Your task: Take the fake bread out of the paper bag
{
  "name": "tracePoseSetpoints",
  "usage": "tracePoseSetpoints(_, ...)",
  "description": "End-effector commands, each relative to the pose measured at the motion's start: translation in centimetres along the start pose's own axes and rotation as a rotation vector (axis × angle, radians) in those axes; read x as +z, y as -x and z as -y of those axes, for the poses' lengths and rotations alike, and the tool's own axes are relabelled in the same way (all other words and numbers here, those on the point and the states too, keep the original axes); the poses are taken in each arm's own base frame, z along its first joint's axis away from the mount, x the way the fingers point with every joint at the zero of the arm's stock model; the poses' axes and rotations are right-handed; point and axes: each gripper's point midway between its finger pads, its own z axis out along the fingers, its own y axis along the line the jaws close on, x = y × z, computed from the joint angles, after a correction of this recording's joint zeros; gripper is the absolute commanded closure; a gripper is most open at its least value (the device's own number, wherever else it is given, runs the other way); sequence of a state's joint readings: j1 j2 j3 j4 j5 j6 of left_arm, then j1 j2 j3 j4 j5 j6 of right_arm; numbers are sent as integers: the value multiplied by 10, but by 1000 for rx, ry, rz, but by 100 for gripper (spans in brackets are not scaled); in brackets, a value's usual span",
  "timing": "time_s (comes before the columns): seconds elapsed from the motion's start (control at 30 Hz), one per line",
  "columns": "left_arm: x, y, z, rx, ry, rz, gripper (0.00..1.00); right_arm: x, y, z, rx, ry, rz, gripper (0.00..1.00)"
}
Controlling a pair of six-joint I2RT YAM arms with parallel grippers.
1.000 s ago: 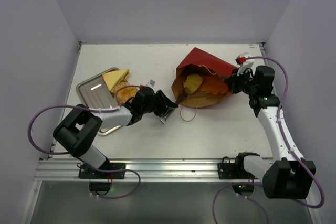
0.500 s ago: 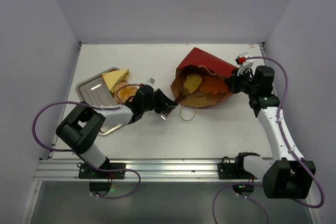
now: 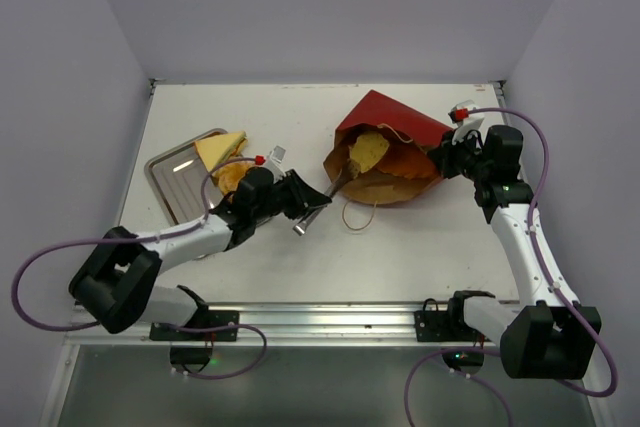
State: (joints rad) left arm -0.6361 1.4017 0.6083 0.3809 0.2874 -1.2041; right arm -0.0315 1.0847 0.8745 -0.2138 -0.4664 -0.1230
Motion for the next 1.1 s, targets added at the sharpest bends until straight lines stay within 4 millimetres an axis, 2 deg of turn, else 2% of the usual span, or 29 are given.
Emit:
tracePoseSetpoints(0.0, -19, -8, 8, 72, -53, -10, 100, -5, 17, -3, -18, 12, 66, 100)
tracePoseSetpoints(0.07, -29, -12, 12, 82, -68, -18, 100, -4, 16, -3, -17, 11, 63, 100)
tracePoseSetpoints(0.3, -61, -37, 3, 129, -61, -79, 100, -5, 16, -2, -14, 5, 63, 100)
tracePoseSetpoints(0.43, -92, -46, 18, 217, -116, -106, 100, -5, 17, -1, -16, 5, 66, 100)
tracePoseSetpoints(0.5, -103, -43, 25, 263, -128, -83, 100, -5, 16, -1, -16, 6, 63, 100)
tracePoseSetpoints(0.53, -114, -43, 26, 270, -119, -69, 100, -5, 17, -1, -16, 3, 65, 100)
tracePoseSetpoints(0.6, -130, -32, 44, 302, -148, 0, 100, -5, 17, -2, -18, 6, 67, 100)
tracePoseSetpoints(0.63, -134, -31, 43, 297, -126, 3, 100, -5, 17, -1, -17, 3, 66, 100)
tracePoseSetpoints(0.67, -141, -25, 56, 305, -142, 27, 100, -5, 17, -2, -16, 6, 66, 100)
tracePoseSetpoints(0.7, -146, -17, 61, 307, -131, 69, 100, -5, 17, -2, -16, 8, 66, 100)
tracePoseSetpoints(0.73, -149, -15, 58, 298, -95, 76, 100, -5, 18, -2, -17, 9, 69, 100)
tracePoseSetpoints(0.77, -155, -7, 71, 302, -104, 108, 100, -5, 18, -2, -15, 7, 69, 100)
tracePoseSetpoints(0.87, -166, 15, 73, 274, -39, 215, 100, -6, 19, -2, -17, 9, 72, 100)
tracePoseSetpoints(0.9, -173, 32, 80, 245, -20, 295, 100, -6, 20, -3, -18, 10, 74, 100)
tracePoseSetpoints(0.97, -180, 47, 79, 209, 17, 359, 100, -6, 20, -3, -17, 13, 75, 100)
tracePoseSetpoints(1.0, -185, 63, 79, 153, 47, 435, 100, -6, 20, -4, -16, 14, 75, 100)
tracePoseSetpoints(1.07, -192, 83, 75, 90, 65, 509, 100, -7, 20, -5, -14, 19, 75, 100)
